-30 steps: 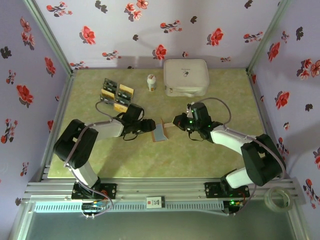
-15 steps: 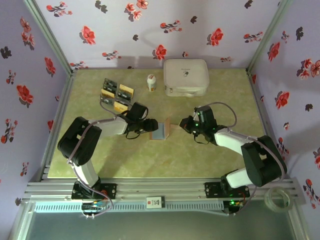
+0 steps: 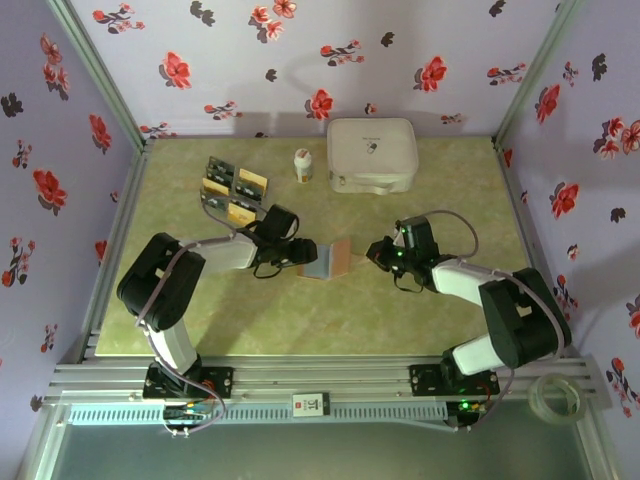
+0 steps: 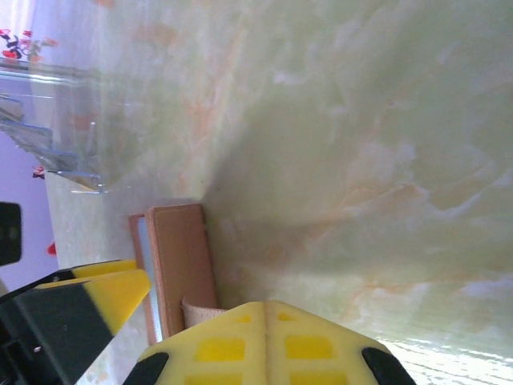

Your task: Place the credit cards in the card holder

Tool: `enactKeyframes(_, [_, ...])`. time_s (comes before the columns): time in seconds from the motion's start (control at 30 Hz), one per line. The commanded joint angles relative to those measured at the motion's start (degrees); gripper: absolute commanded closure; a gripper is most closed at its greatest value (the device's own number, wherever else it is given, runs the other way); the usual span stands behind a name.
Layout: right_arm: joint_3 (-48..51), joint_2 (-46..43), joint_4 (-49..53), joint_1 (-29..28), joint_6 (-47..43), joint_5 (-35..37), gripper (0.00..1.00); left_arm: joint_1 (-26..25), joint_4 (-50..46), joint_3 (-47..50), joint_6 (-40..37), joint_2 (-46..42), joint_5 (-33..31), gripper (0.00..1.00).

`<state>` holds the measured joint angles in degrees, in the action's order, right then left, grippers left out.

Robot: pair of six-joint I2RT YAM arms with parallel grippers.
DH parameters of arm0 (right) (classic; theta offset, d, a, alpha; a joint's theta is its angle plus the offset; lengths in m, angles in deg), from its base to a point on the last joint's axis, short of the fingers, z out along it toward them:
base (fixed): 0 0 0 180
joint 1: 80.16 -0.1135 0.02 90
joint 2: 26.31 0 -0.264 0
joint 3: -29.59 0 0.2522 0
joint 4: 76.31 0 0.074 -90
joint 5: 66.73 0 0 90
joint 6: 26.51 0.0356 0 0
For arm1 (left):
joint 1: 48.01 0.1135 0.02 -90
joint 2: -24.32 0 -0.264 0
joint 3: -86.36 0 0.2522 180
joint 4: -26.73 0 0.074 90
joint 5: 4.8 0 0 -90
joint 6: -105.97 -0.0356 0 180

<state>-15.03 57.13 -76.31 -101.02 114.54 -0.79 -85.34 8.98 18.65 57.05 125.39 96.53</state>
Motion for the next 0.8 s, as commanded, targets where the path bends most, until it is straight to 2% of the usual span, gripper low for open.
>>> enactKeyframes(0.0, [0.88,2.57,-2.21,0.65,-1.61,-0.83,1.0,-0.56,1.09,-0.29,-1.61,0.01,-0.06,0.48])
enactKeyframes(0.17, [0.05,6.23,-2.6,0.99,-2.61,-1.37,0.99,-0.56,3.82,1.66,-1.57,-1.74,0.32,0.6])
enactKeyframes(0.2, [-0.13,6.66,-2.51,1.09,-2.72,-1.74,0.95,-0.56,4.08,1.94,-1.48,-2.16,0.36,0.63])
enactKeyframes(0.27, [-0.43,6.61,-1.98,1.24,-2.83,-2.32,0.76,-0.57,4.42,2.53,-1.3,-2.96,0.36,0.67])
enactKeyframes(0.3, [-0.52,6.15,-1.47,1.26,-3.05,-2.4,0.7,-0.56,4.53,2.79,-1.35,-3.25,0.36,0.69])
enactKeyframes(0.37, [-0.85,3.97,0.83,1.26,-3.73,-1.6,0.65,-0.56,4.69,3.37,-1.05,-3.94,0.35,0.72])
enactKeyframes(0.5, [-1.33,-1.95,6.88,1.26,-4.95,2.2,0.63,-0.6,4.78,4.15,-0.52,-5.13,0.31,0.76])
enactKeyframes(0.6, [-0.61,-7.35,7.35,1.17,-3.44,3.79,0.63,-0.58,4.95,4.8,-0.11,-6.12,0.36,0.76])
enactKeyframes(0.77, [-4.99,-10.62,11.82,-1.16,-4.69,2.93,0.71,-0.71,5.13,5.15,0.3,-7.2,0.32,0.76])
